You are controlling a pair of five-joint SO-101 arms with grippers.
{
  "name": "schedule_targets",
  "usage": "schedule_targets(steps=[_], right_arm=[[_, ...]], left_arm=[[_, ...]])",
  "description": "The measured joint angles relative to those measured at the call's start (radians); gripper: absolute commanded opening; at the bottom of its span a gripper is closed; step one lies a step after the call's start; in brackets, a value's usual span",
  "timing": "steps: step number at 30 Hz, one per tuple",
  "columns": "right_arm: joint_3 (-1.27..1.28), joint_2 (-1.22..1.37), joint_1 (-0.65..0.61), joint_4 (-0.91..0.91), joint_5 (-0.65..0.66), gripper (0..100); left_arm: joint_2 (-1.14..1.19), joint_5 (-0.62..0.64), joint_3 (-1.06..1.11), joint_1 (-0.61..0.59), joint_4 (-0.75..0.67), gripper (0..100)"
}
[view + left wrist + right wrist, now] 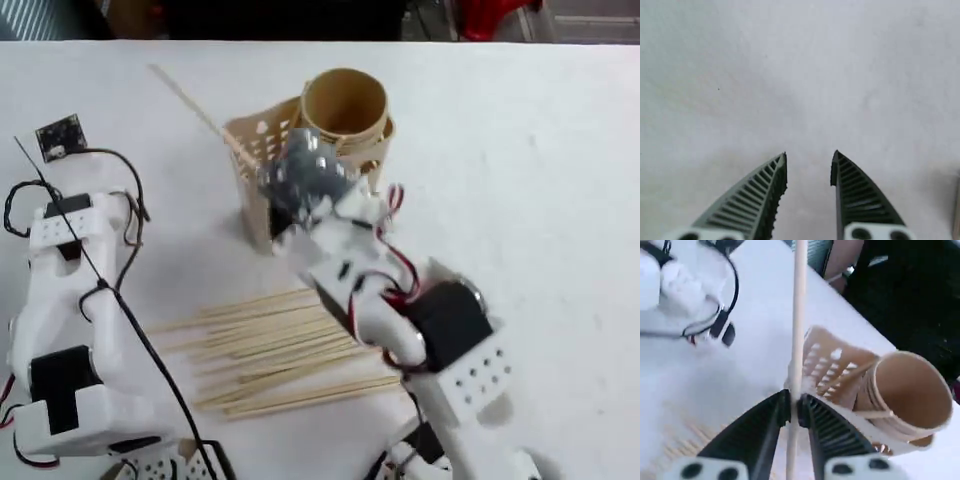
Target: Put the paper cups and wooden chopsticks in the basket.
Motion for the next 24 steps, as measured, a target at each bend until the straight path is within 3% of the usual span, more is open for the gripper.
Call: schedule_targets(steps=[5, 15, 24], right_arm=[[-0.103, 0.229, 0.006, -0.256, -0.081, 1.7], [-0.029, 0.394, 0.106, -0.637, -0.129, 1.7], [0.127, 0.470, 0.160, -0.707, -0.135, 1.7]], left_arm=[[0.000, 0.000, 0.000, 0.000, 0.000, 17], [0.000, 0.000, 0.000, 0.000, 0.000, 17], [0.000, 0.000, 0.000, 0.000, 0.000, 17]])
